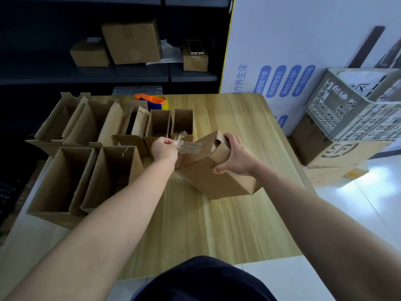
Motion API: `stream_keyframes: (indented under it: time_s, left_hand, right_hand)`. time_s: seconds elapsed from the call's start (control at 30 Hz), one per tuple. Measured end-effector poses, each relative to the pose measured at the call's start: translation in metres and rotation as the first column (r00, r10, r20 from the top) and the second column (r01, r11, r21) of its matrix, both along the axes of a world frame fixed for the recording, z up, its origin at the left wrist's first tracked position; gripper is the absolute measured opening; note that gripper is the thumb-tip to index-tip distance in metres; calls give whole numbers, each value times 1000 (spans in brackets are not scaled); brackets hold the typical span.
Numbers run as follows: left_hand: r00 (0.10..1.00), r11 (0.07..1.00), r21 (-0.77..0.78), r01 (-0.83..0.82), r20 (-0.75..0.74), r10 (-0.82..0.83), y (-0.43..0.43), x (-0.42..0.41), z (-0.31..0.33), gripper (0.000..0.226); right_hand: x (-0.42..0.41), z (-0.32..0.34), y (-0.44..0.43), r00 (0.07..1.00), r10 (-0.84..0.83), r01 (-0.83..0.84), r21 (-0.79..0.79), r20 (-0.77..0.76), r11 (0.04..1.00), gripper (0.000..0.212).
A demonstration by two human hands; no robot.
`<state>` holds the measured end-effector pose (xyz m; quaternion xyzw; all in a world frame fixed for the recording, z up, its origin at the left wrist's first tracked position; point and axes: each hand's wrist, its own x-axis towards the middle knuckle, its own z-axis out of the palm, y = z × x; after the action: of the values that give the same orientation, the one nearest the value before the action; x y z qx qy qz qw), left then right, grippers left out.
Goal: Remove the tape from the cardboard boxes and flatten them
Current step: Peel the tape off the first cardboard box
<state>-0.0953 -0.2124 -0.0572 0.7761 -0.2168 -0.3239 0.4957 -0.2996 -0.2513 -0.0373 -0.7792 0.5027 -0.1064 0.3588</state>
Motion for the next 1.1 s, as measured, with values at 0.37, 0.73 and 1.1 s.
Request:
stream_keyframes:
  time_s: [0.37, 0.73, 1.1]
  left_hand:
    - [966, 967, -49, -249, -90, 244, 6, 26, -1, 8]
    - [880, 936, 137, 324, 320, -351, 31, -12, -41, 8]
    - [391, 305, 721, 622, 52, -919, 68, -25, -105, 38]
  right_hand:
    - [-38, -1, -7, 992, -128, 128, -14, 4, 992, 116]
    - [-39, 0, -7, 982, -99, 60, -227, -163, 972, 121]
    - [-53, 3, -2, 983, -56, 4, -280, -177, 960, 115]
